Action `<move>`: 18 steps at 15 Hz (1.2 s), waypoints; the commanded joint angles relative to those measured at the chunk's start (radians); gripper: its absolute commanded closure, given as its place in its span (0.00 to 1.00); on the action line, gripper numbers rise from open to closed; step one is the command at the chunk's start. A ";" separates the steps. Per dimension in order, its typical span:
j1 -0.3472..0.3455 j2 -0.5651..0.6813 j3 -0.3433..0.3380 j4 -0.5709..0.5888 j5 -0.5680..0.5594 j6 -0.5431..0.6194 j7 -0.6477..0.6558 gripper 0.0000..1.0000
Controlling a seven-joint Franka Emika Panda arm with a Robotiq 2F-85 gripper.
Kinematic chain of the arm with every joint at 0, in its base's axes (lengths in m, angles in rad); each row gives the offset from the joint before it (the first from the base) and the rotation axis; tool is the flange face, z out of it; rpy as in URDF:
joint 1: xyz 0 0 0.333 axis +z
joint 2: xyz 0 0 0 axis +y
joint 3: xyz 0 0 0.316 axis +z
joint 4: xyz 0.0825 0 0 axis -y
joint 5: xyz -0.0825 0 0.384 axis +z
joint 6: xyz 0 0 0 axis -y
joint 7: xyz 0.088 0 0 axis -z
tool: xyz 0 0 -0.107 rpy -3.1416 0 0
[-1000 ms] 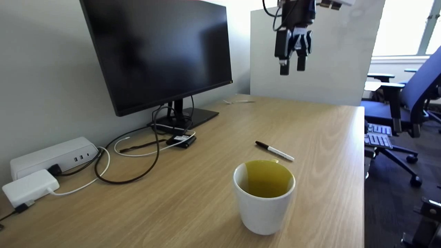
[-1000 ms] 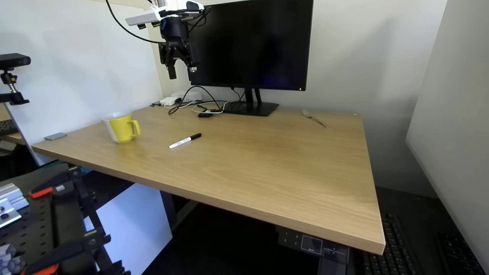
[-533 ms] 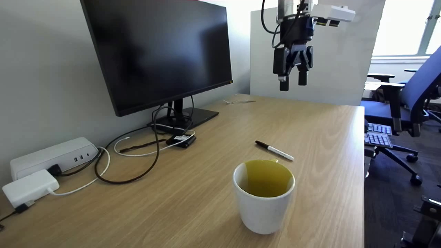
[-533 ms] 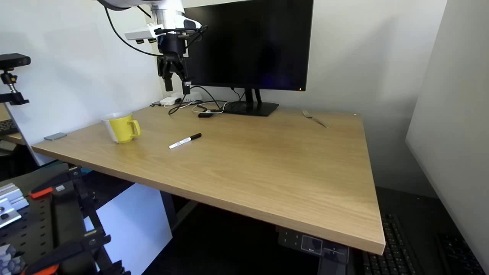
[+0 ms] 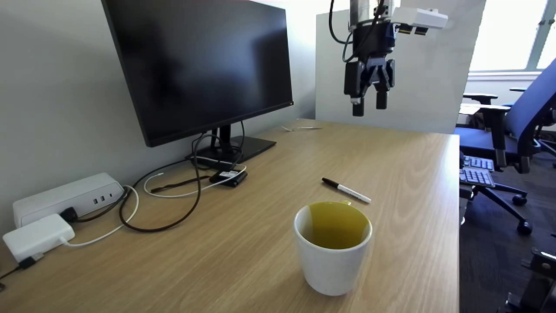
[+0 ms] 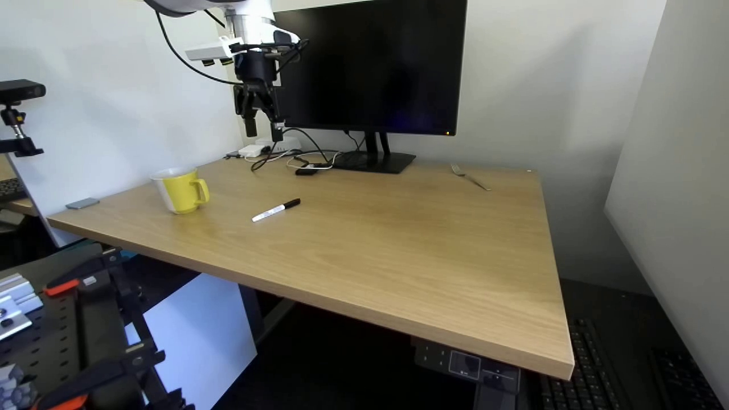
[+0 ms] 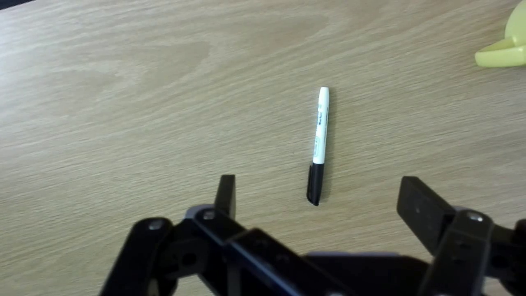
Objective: Move the cup to the left, put the marker inside the cup then take it out and place it on the table
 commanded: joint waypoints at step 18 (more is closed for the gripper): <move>0.034 0.197 0.026 0.092 0.007 0.031 -0.012 0.00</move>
